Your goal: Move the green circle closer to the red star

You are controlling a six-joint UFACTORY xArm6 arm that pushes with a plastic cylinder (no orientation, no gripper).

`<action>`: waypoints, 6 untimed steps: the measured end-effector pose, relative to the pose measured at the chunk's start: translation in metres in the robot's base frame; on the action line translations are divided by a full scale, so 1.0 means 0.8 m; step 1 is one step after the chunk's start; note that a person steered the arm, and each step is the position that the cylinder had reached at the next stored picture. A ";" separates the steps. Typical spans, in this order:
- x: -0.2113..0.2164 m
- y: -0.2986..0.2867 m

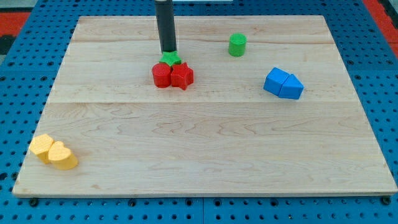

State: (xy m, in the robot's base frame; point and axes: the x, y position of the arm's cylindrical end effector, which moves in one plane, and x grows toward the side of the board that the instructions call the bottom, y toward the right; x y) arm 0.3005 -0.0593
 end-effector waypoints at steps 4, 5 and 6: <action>-0.017 0.186; 0.010 0.127; 0.022 0.090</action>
